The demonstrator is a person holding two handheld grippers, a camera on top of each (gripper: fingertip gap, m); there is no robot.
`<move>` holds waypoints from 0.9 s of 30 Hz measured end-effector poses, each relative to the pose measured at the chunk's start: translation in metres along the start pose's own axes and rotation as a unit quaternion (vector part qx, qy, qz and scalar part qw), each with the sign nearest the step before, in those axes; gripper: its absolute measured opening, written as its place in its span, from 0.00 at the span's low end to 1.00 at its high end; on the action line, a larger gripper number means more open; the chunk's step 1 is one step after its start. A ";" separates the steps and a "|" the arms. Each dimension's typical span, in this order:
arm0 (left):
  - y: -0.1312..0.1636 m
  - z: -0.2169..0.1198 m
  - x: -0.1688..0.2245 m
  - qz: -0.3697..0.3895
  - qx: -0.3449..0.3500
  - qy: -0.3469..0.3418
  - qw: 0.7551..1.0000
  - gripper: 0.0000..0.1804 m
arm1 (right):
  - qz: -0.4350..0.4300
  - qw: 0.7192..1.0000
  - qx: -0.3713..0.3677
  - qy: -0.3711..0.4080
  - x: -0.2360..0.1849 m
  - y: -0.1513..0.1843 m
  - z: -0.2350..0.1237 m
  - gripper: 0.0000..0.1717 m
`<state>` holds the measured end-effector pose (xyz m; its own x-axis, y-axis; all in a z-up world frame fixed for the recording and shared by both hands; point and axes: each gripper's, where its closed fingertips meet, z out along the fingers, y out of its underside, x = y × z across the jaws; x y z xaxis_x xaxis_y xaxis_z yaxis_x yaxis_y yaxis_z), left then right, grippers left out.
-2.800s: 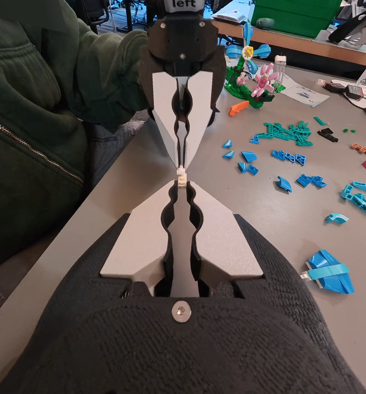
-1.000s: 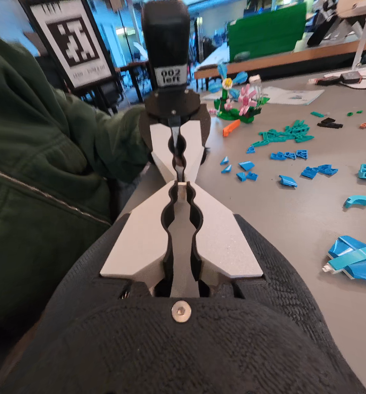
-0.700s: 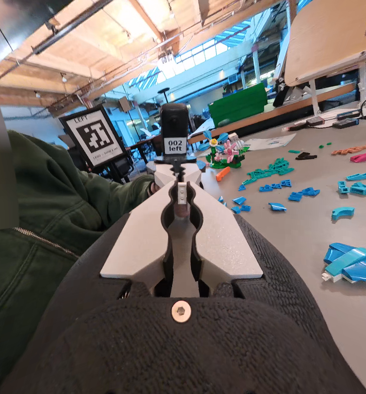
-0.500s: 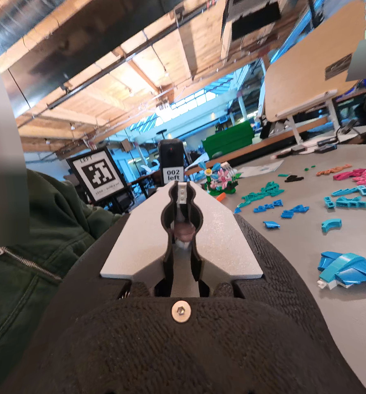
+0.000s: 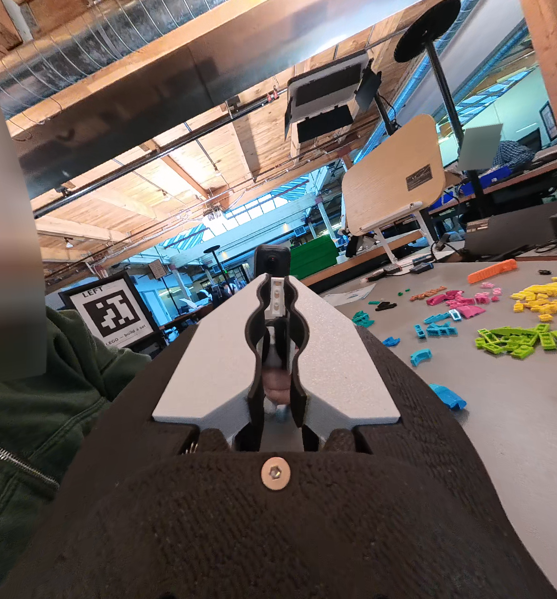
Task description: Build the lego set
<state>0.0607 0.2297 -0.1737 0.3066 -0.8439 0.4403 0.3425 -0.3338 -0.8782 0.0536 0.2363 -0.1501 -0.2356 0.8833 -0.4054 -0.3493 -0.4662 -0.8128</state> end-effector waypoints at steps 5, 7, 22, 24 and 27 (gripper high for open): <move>0.005 -0.006 0.002 -0.039 0.007 0.027 0.999 0.00 | -0.024 0.999 -0.042 -0.002 -0.002 0.008 0.003 0.04; 0.006 -0.008 0.003 -0.043 0.006 0.032 0.999 0.00 | -0.026 0.998 -0.058 -0.008 -0.004 0.011 0.004 0.04; 0.014 -0.011 0.008 -0.024 -0.020 0.029 0.999 0.00 | -0.004 0.996 -0.083 -0.026 -0.005 0.016 0.003 0.04; 0.014 -0.011 0.007 -0.022 -0.021 0.027 0.999 0.00 | -0.001 0.997 -0.078 -0.026 -0.005 0.016 0.003 0.04; 0.014 -0.011 0.008 -0.022 -0.020 0.029 0.999 0.00 | -0.002 0.997 -0.073 -0.021 -0.003 0.015 0.003 0.04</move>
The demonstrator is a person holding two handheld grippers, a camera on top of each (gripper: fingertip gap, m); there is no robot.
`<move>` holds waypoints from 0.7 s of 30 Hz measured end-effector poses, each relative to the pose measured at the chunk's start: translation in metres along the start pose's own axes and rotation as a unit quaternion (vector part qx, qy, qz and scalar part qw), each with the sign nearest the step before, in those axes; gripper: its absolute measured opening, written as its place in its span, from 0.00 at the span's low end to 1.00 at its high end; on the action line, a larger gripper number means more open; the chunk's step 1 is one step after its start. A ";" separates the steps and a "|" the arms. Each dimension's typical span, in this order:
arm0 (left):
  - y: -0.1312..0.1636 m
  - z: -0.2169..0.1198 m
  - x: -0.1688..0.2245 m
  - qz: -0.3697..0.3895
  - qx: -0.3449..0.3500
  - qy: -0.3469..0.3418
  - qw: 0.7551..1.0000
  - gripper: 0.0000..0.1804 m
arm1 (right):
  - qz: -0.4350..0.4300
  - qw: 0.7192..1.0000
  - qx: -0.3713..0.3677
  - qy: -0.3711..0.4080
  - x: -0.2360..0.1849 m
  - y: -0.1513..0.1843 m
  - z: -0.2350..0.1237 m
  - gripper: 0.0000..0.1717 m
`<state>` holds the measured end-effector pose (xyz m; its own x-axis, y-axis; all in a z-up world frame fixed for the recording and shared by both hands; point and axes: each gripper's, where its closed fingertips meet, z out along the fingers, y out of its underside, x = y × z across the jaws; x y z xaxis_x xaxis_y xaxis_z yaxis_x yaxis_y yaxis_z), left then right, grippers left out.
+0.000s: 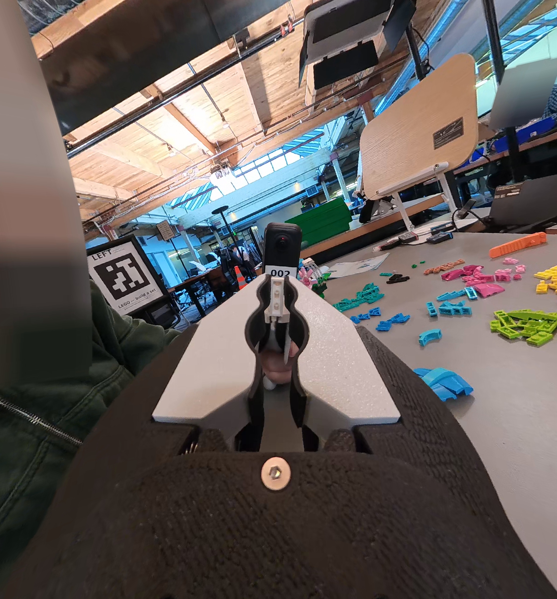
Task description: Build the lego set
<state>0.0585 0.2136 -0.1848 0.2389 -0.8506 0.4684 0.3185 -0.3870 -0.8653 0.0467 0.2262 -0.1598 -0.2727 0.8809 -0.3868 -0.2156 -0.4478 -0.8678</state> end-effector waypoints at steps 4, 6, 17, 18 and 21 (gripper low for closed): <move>0.000 0.000 0.002 0.001 0.000 0.004 1.000 0.00 | 0.000 1.000 0.001 -0.004 -0.002 0.000 0.001 0.04; 0.001 0.001 0.002 0.002 -0.003 0.005 1.000 0.00 | 0.001 1.000 0.000 -0.009 -0.004 0.000 0.001 0.04; 0.004 0.002 0.000 0.002 -0.011 0.001 1.000 0.00 | -0.019 1.000 -0.011 0.003 -0.003 0.003 0.003 0.04; 0.004 0.002 0.000 0.002 -0.011 0.000 1.000 0.00 | -0.021 1.000 -0.012 0.005 -0.002 0.003 0.003 0.04; 0.005 0.002 0.000 0.004 -0.014 -0.001 1.000 0.00 | -0.023 1.000 -0.015 0.004 -0.003 0.004 0.003 0.04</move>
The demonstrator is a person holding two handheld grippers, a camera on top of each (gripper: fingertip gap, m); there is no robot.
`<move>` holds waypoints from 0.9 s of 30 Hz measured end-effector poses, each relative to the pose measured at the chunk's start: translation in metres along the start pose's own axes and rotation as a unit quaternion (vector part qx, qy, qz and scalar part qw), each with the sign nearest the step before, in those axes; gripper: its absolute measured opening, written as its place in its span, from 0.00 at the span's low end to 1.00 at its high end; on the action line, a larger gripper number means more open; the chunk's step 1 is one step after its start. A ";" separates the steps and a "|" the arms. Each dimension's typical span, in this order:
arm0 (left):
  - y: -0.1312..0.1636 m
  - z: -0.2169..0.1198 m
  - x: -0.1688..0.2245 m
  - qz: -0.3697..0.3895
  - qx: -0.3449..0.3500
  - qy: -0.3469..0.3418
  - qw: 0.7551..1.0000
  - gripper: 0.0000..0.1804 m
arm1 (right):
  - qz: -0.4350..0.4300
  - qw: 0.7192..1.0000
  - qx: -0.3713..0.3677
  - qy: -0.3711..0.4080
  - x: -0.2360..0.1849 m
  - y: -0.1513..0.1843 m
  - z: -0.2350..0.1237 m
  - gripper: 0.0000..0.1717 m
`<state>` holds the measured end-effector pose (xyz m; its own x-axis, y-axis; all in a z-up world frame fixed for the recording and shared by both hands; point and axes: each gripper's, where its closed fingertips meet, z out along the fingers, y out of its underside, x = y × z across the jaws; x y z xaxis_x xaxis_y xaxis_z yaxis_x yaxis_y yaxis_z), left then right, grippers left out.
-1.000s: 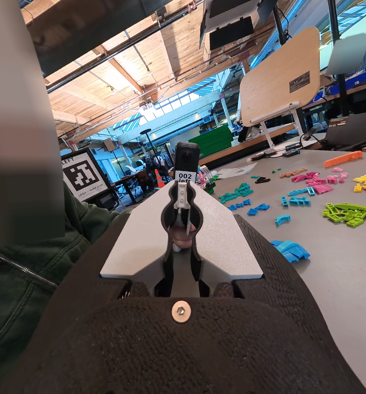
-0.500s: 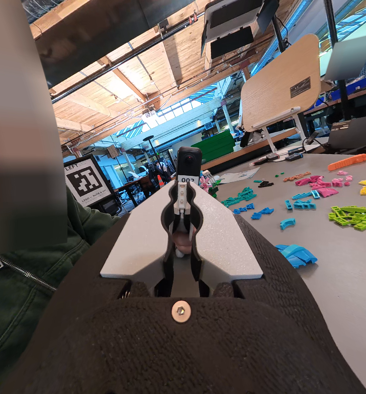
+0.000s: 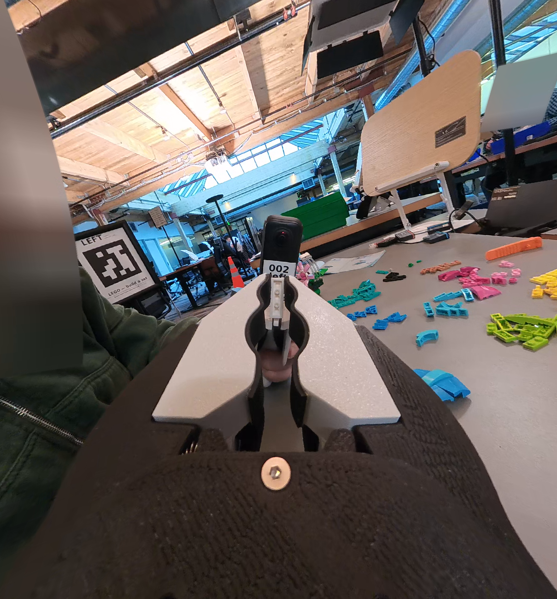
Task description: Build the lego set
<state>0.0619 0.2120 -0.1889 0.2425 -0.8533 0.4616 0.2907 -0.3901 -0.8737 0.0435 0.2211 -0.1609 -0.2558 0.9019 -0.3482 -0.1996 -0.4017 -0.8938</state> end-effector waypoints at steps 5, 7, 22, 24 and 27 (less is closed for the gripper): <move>0.001 0.000 -0.001 0.001 -0.003 -0.005 1.000 0.00 | -0.004 1.000 -0.004 0.006 0.001 0.002 0.001 0.04; 0.001 0.001 -0.001 0.002 -0.004 -0.004 1.000 0.00 | -0.002 1.000 -0.002 0.003 0.001 0.002 0.001 0.04; -0.016 0.016 -0.003 0.020 0.069 -0.037 0.997 0.00 | 0.058 0.984 0.170 0.015 0.007 -0.023 -0.010 0.04; -0.017 0.021 -0.003 0.019 0.078 -0.040 0.996 0.00 | 0.072 0.979 0.191 0.009 0.007 -0.026 -0.013 0.04; -0.017 0.024 -0.004 0.017 0.081 -0.045 0.996 0.00 | 0.082 0.976 0.200 0.008 0.009 -0.028 -0.015 0.04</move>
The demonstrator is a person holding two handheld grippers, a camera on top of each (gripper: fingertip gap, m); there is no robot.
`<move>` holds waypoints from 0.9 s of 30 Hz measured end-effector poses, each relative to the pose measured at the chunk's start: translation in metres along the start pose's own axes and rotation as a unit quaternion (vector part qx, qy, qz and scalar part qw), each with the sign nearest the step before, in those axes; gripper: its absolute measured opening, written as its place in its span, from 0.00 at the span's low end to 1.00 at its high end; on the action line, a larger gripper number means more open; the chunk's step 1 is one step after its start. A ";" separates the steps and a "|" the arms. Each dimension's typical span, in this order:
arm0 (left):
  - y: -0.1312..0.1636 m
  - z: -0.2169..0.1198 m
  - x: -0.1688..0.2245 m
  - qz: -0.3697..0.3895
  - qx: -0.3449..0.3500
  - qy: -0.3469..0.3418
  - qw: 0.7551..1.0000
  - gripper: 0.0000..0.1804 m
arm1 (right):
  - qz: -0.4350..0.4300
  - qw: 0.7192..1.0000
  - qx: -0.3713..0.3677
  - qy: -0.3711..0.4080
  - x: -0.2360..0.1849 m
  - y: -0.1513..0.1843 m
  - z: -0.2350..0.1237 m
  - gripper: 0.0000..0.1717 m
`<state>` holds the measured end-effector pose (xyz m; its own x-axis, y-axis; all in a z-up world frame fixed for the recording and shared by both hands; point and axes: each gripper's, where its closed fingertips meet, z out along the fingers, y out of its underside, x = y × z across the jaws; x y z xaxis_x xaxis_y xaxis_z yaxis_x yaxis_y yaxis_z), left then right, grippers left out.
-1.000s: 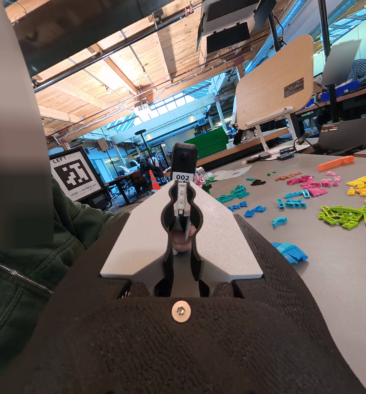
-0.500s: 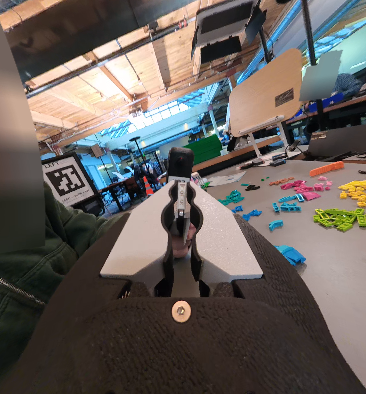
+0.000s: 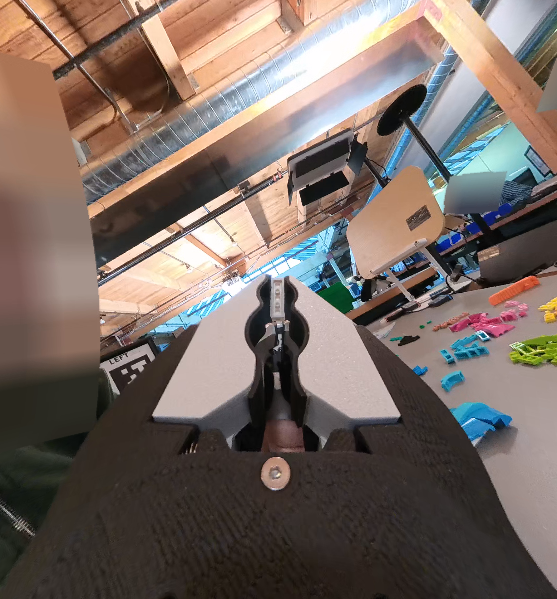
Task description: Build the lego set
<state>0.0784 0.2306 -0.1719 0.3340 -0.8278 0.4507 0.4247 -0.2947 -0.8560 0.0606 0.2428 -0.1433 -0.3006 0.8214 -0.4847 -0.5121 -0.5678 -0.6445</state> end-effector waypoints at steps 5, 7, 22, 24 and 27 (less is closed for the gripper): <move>0.001 0.000 -0.001 -0.005 -0.003 0.000 1.000 0.00 | -0.011 1.000 -0.008 0.007 0.001 0.002 0.001 0.04; 0.002 0.000 -0.001 -0.006 -0.007 -0.001 1.000 0.00 | -0.009 1.000 -0.014 0.007 0.001 0.004 0.001 0.05; 0.015 -0.011 -0.007 -0.093 -0.064 0.026 0.993 0.00 | -0.001 0.990 -0.137 0.025 0.011 0.027 0.002 0.04; 0.015 -0.011 -0.006 -0.091 -0.068 0.031 0.993 0.00 | 0.014 0.990 -0.136 0.020 0.011 0.028 0.002 0.04; 0.015 -0.012 -0.006 -0.090 -0.069 0.032 0.993 0.00 | 0.011 0.990 -0.141 0.024 0.011 0.030 0.002 0.04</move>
<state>0.0726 0.2255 -0.1903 0.2074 -0.7833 0.5861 0.3525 -0.4990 -0.7917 0.0401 0.2348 -0.1668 -0.2680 0.8089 -0.5234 -0.2598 -0.5838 -0.7692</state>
